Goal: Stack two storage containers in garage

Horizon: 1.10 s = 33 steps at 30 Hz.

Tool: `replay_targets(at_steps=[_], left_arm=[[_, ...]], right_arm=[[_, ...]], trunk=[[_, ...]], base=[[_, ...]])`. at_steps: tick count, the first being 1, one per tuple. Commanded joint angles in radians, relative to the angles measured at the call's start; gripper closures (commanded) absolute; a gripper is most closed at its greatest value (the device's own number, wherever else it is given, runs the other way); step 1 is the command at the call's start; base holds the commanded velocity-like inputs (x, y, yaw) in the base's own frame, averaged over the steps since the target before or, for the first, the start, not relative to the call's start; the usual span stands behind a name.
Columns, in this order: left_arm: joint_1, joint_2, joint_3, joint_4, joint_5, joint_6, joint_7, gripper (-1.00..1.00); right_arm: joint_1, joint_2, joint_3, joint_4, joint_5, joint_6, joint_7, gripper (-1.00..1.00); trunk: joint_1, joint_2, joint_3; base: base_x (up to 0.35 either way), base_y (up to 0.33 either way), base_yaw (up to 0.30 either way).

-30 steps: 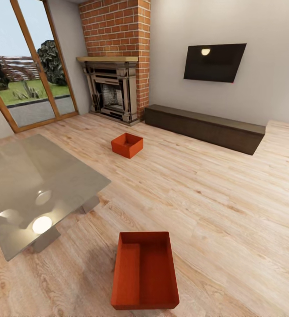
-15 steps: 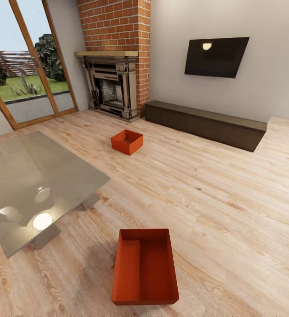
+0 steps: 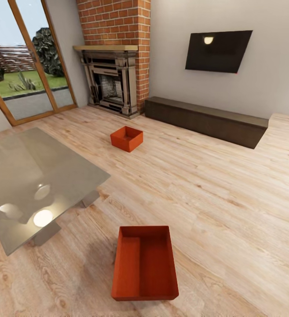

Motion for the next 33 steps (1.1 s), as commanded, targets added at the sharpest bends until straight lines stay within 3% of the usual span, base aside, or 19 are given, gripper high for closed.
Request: replay_targets(at_steps=[1, 33], left_arm=[[0.000, 0.000, 0.000, -0.001, 0.011, 0.002, 0.000, -1.00], [0.000, 0.000, 0.000, -0.001, 0.011, 0.002, 0.000, -1.00]], right_arm=[[-0.001, 0.000, 0.008, 0.003, -0.008, -0.006, -0.001, -1.00], [-0.001, 0.000, 0.008, 0.003, -0.008, -0.006, -0.001, -1.00]], trunk=[[0.000, 0.000, -0.002], [0.000, 0.000, -0.054]], base=[[0.000, 0.000, 0.000], [0.000, 0.000, 0.000]])
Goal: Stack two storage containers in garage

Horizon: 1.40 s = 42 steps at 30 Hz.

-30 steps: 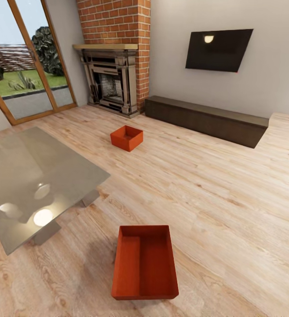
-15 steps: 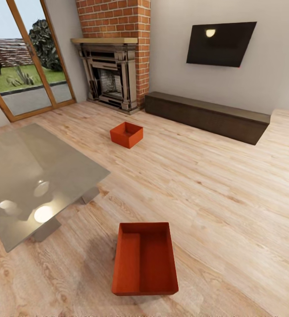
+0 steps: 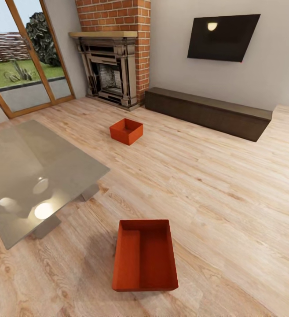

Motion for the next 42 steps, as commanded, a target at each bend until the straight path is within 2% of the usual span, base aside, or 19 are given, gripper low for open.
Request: replay_targets(at_steps=[1, 42], left_arm=[[0.000, 0.000, 0.000, -0.001, 0.011, 0.002, 0.000, -1.00], [0.000, 0.000, 0.000, -0.001, 0.011, 0.002, 0.000, -1.00]], right_arm=[[-0.001, 0.000, 0.008, 0.003, -0.008, -0.006, -0.001, -1.00], [-0.001, 0.000, 0.007, 0.003, -0.008, -0.006, -0.006, -1.00]], trunk=[[0.000, 0.000, -0.002], [0.000, 0.000, -0.068]], base=[[0.000, 0.000, 0.000], [0.000, 0.000, 0.000]])
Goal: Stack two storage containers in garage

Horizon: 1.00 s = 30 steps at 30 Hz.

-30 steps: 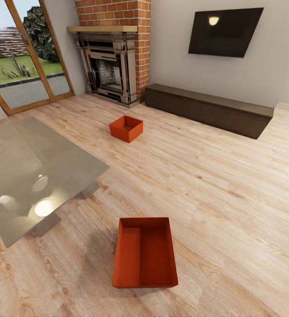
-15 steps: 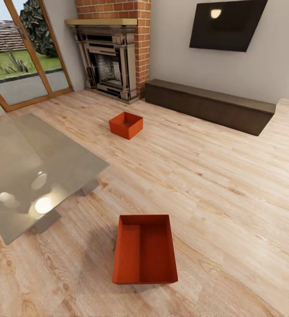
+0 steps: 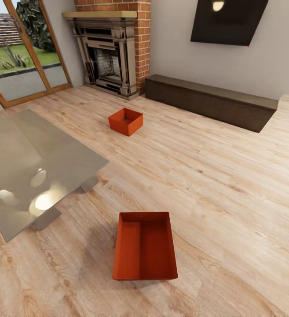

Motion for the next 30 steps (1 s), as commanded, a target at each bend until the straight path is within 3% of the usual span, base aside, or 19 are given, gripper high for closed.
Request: replay_targets(at_steps=[1, 8, 30], left_arm=[[0.000, 0.000, 0.000, -0.001, 0.011, 0.002, 0.000, -1.00], [0.000, 0.000, 0.000, -0.001, 0.011, 0.002, 0.000, -1.00], [0.000, 0.000, 0.000, -0.001, 0.011, 0.002, 0.000, -1.00]], right_arm=[[-0.001, 0.000, 0.008, 0.003, -0.008, -0.006, -0.001, -1.00], [-0.001, 0.000, 0.008, 0.003, -0.008, -0.006, -0.001, -1.00], [-0.001, 0.009, 0.011, 0.003, -0.004, -0.002, 0.000, -1.00]], trunk=[[0.000, 0.000, -0.002], [0.000, 0.000, -0.012], [0.000, 0.000, -0.013]], base=[[0.000, 0.000, 0.000], [0.000, 0.000, 0.000], [0.000, 0.000, 0.000]])
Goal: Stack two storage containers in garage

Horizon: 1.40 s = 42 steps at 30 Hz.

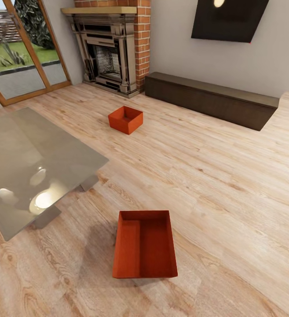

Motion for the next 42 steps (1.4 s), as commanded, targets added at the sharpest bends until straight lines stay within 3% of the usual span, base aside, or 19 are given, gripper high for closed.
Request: replay_targets(at_steps=[1, 11, 15, 17, 18, 22, 25, 27, 31, 34, 35, 36, 37, 39, 42], left_arm=[[0.000, 0.000, 0.000, -0.001, 0.011, 0.002, 0.000, -1.00], [0.000, 0.000, 0.000, -0.001, 0.011, 0.002, 0.000, -1.00], [0.000, -0.001, 0.010, -0.004, 0.036, 0.003, 0.004, -1.00], [0.000, 0.003, 0.010, -0.028, 0.058, 0.003, 0.005, -1.00], [0.000, 0.007, 0.009, -0.055, 0.066, 0.004, 0.006, -1.00], [0.000, 0.024, 0.006, -0.321, 0.067, 0.033, 0.009, -1.00], [-0.004, 0.056, 0.006, -0.474, 0.066, 0.095, 0.009, -1.00], [-0.017, 0.073, 0.006, -0.512, 0.066, 0.136, 0.009, -1.00], [-0.093, 0.095, 0.006, -0.549, 0.065, 0.222, 0.008, -1.00], [-0.182, 0.100, 0.006, -0.552, 0.061, 0.274, 0.009, -1.00], [-0.258, 0.099, 0.005, -0.547, 0.054, 0.312, 0.010, -1.00], [-0.277, 0.099, 0.005, -0.544, 0.053, 0.324, 0.010, -1.00], [-0.341, 0.095, 0.004, -0.531, 0.051, 0.368, 0.010, -1.00], [-0.408, 0.089, 0.002, -0.507, 0.048, 0.415, 0.011, -1.00], [-0.567, 0.059, 0.001, -0.422, 0.045, 0.464, 0.017, -1.00]], right_arm=[[-0.001, 0.001, 0.008, 0.003, -0.008, -0.006, -0.002, -1.00], [-0.001, -0.001, 0.008, 0.003, -0.008, -0.006, -0.004, -1.00], [-0.001, 0.007, 0.006, -0.005, -0.013, -0.007, -0.007, -1.00], [-0.001, 0.010, 0.005, -0.057, -0.014, 0.001, -0.008, -1.00], [-0.001, 0.011, 0.005, -0.105, -0.014, 0.004, -0.009, -1.00], [0.000, 0.013, 0.002, -0.351, -0.018, 0.044, -0.027, -1.00], [-0.006, 0.028, 0.000, -0.435, -0.023, 0.095, -0.036, -1.00], [-0.029, 0.047, -0.001, -0.451, -0.024, 0.117, -0.039, -1.00], [-0.113, 0.079, -0.021, -0.463, -0.025, 0.157, -0.044, -1.00], [-0.191, 0.089, -0.071, -0.466, -0.025, 0.221, -0.049, -1.00], [-0.265, 0.097, -0.120, -0.466, -0.026, 0.259, -0.051, -1.00], [-0.284, 0.099, -0.132, -0.464, -0.026, 0.264, -0.052, -1.00], [-0.336, 0.105, -0.167, -0.459, -0.027, 0.274, -0.053, -1.00], [-0.382, 0.107, -0.199, -0.455, -0.027, 0.277, -0.057, -1.00], [-0.448, 0.103, -0.255, -0.449, -0.026, 0.268, -0.066, -1.00]], trunk=[[0.000, 0.000, -0.001], [0.000, 0.000, -0.001], [0.000, 0.000, -0.001], [0.000, 0.000, -0.001], [0.000, 0.000, -0.001], [0.000, 0.000, -0.001], [0.000, 0.000, -0.001], [0.000, 0.000, -0.001], [0.000, 0.000, -0.001], [0.000, 0.000, -0.001], [0.000, 0.000, -0.001], [0.000, 0.000, -0.001], [0.000, 0.000, -0.001], [0.000, 0.000, -0.001], [0.000, 0.000, -0.001]], base=[[0.000, 0.000, 0.000], [0.000, 0.000, 0.000], [0.000, 0.000, 0.000], [0.000, 0.000, 0.000], [0.000, 0.000, 0.000], [0.000, 0.000, 0.000], [0.000, 0.000, 0.000], [0.000, 0.000, 0.000], [0.000, 0.000, 0.000], [0.000, 0.000, 0.000], [0.000, 0.000, 0.000], [0.000, 0.000, 0.000], [0.000, 0.000, 0.000], [0.000, 0.000, 0.000], [0.000, 0.000, 0.000]])
